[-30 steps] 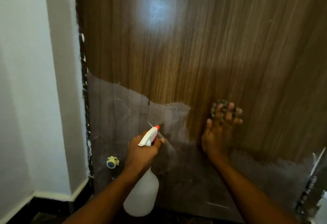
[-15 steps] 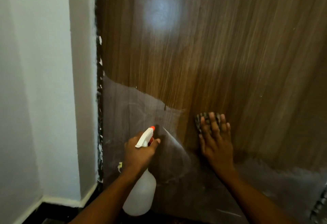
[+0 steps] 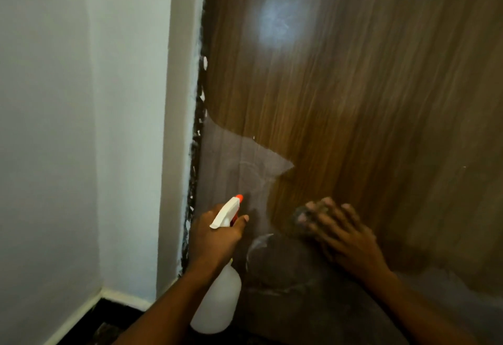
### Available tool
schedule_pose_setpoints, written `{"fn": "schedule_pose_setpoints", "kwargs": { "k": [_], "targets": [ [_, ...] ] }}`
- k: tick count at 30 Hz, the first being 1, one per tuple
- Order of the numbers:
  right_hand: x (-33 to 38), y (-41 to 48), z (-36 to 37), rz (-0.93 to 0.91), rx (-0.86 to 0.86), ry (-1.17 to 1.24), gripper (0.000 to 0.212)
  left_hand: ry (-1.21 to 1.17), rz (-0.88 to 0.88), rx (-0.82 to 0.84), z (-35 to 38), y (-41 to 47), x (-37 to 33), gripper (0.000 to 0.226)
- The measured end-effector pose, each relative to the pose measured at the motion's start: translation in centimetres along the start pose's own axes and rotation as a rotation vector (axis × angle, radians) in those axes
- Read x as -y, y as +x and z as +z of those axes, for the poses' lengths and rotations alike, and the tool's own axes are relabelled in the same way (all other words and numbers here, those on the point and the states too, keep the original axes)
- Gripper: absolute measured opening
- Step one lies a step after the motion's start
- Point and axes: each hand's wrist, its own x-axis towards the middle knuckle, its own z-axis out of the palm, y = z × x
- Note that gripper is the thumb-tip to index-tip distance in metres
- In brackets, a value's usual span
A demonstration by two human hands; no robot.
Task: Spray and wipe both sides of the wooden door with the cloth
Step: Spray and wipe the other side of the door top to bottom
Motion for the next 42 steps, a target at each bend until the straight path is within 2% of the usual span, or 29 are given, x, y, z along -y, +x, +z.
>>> {"fn": "schedule_pose_setpoints", "kwargs": {
  "k": [3, 5, 7, 10, 13, 16, 17, 19, 21, 23, 25, 27, 30, 32, 34, 36, 39, 42],
  "targets": [
    [-0.9, 3.5, -1.2, 0.495, -0.108, 0.039, 0.056, 0.034, -0.02, -0.059, -1.1, 0.5, 0.8, 0.052],
    [-0.1, 8.7, -1.6, 0.62, -0.159, 0.07, 0.053, 0.012, -0.018, -0.075, -1.6, 0.9, 1.1, 0.052],
    [1.8, 13.6, -1.4, 0.546, -0.171, 0.099, 0.054, -0.038, 0.005, -0.077, -1.9, 1.3, 1.4, 0.051],
    [5.8, 16.6, 0.0, 0.198, -0.08, 0.089, 0.061, -0.077, 0.043, -0.088, -2.4, 1.7, 1.6, 0.047],
    [7.3, 13.8, 1.5, -0.186, 0.034, 0.033, 0.069, -0.105, 0.064, -0.094, -3.1, 1.9, 2.1, 0.045],
    [4.5, 10.3, 1.5, -0.341, 0.053, -0.042, 0.066, -0.089, 0.069, -0.092, -3.7, 2.0, 2.8, 0.042],
    [3.3, 9.8, 1.0, -0.312, 0.04, -0.055, 0.061, -0.076, 0.067, -0.09, -3.9, 2.1, 3.0, 0.041],
    [1.7, 11.0, -0.3, -0.095, -0.011, -0.021, 0.056, -0.058, 0.065, -0.082, -4.2, 2.2, 3.3, 0.04],
    [2.2, 15.7, -1.2, 0.156, -0.08, 0.024, 0.057, -0.055, 0.071, -0.094, -4.6, 2.5, 3.6, 0.038],
    [4.4, 21.4, -1.5, 0.264, -0.101, 0.049, 0.06, -0.064, 0.08, -0.11, -4.9, 2.7, 3.9, 0.035],
    [7.3, 25.4, -1.1, 0.216, -0.073, 0.053, 0.062, -0.075, 0.076, -0.13, -5.3, 3.0, 4.4, 0.035],
    [10.3, 26.4, 0.2, 0.045, -0.014, 0.037, 0.065, -0.077, 0.072, -0.149, -5.7, 3.2, 4.9, 0.033],
    [13.2, 22.9, 2.1, -0.205, 0.078, 0.039, 0.076, -0.07, 0.087, -0.174, -6.2, 3.2, 5.2, 0.038],
    [12.9, 18.9, 2.5, -0.296, 0.113, 0.05, 0.082, -0.068, 0.096, -0.172, -6.5, 3.0, 5.3, 0.04],
    [10.9, 15.4, 2.1, -0.327, 0.116, 0.023, 0.076, -0.058, 0.094, -0.152, -6.6, 2.8, 5.7, 0.036],
    [7.8, 14.8, 0.8, -0.204, 0.07, 0.003, 0.068, -0.06, 0.074, -0.135, -6.6, 2.4, 5.9, 0.03],
    [4.0, 21.1, -1.7, 0.147, -0.033, 0.036, 0.06, -0.073, 0.054, -0.124, -6.5, 2.2, 6.0, 0.03],
    [4.0, 27.8, -2.6, 0.287, -0.078, 0.052, 0.057, -0.067, 0.054, -0.141, -6.6, 2.4, 5.7, 0.035]
  ]
}}
